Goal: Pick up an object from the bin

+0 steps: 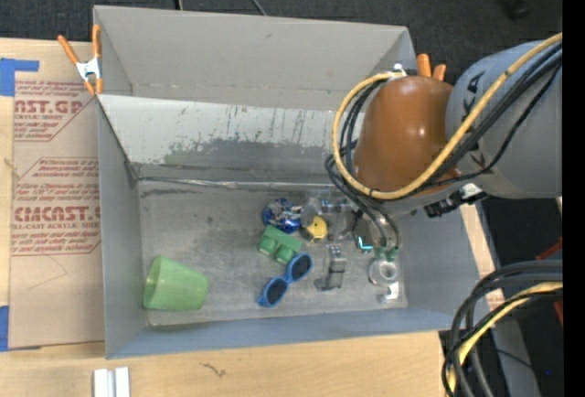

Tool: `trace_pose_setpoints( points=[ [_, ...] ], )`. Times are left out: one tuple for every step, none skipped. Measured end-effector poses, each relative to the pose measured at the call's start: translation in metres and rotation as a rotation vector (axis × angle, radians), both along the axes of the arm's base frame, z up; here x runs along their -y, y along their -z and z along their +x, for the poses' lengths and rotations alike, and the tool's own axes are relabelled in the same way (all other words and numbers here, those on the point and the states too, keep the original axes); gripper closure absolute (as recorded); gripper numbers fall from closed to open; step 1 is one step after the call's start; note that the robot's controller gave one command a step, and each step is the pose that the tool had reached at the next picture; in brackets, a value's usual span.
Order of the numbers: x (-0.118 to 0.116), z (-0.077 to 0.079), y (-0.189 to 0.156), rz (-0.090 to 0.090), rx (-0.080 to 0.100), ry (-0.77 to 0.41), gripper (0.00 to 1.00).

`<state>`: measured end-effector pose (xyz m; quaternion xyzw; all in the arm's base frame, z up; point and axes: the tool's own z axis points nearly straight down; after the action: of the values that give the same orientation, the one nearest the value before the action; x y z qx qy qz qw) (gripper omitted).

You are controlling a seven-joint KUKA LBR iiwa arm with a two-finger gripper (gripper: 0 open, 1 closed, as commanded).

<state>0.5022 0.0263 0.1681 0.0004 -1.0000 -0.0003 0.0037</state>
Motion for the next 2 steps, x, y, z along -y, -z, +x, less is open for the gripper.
trace_pose_setpoints(
  points=[
    [0.001,0.076,0.034,0.0,0.011,0.046,0.0],
    [-0.007,0.076,0.048,0.001,0.008,0.075,0.0]
  ],
)
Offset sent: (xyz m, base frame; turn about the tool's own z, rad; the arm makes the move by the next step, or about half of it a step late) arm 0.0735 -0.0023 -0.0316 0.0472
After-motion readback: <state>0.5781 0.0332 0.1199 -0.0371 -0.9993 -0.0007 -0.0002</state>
